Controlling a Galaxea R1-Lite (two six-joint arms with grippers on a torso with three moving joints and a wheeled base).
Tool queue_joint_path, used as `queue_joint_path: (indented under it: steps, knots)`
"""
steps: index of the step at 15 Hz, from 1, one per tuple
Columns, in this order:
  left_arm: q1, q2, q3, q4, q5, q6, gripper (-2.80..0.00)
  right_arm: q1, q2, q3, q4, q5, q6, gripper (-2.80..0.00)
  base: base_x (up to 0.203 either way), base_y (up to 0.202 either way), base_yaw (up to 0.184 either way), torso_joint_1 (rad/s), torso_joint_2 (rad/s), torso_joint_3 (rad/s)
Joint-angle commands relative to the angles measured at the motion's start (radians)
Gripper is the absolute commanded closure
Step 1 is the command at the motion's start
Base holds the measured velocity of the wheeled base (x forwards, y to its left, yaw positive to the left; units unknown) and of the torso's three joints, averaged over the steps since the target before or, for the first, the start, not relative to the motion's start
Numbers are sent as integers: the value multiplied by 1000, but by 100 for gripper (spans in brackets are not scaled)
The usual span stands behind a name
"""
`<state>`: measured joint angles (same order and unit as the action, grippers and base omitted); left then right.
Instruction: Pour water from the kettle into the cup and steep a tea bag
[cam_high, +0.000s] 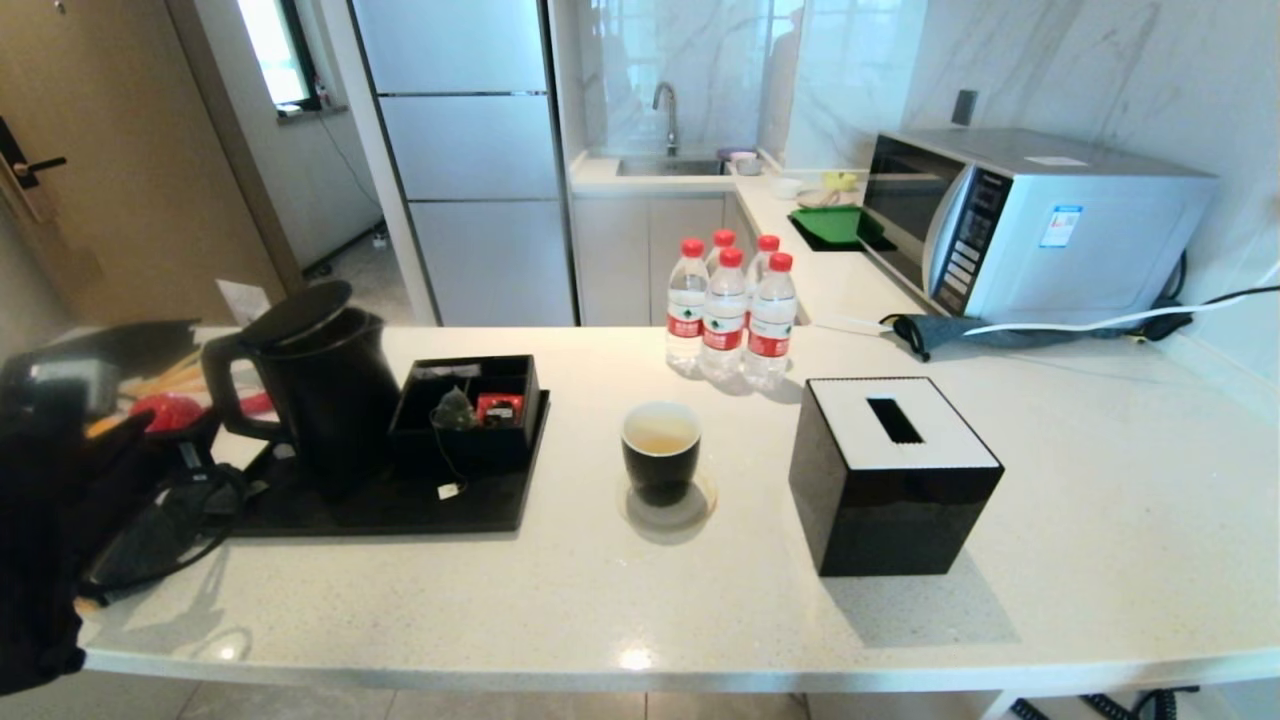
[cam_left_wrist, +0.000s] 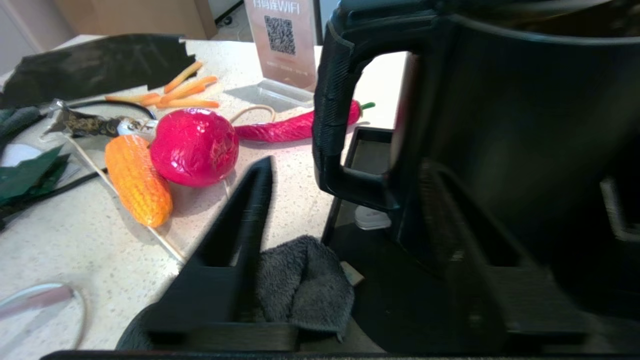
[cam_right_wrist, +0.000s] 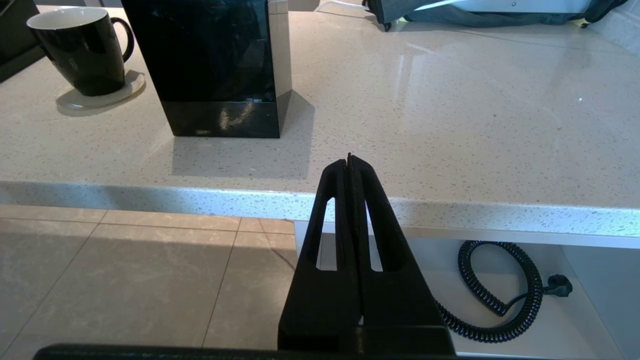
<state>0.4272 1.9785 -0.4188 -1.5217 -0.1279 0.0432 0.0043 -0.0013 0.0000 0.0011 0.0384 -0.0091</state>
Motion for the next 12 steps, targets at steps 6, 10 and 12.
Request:
queue_joint_path:
  steps: [6,10,12]
  knots:
    - [-117,-221,-51,102,10,31,0,0,1,0,0,1,0,0,0,0,0,0,0,0]
    - [-138,-298,-375,498,12,91,0,0,1,0,0,0,-2,0,0,0,0,0,0,0]
    - [-141,-313,-575,788,12,161,0,0,1,0,0,1,0,0,0,0,0,0,0,0]
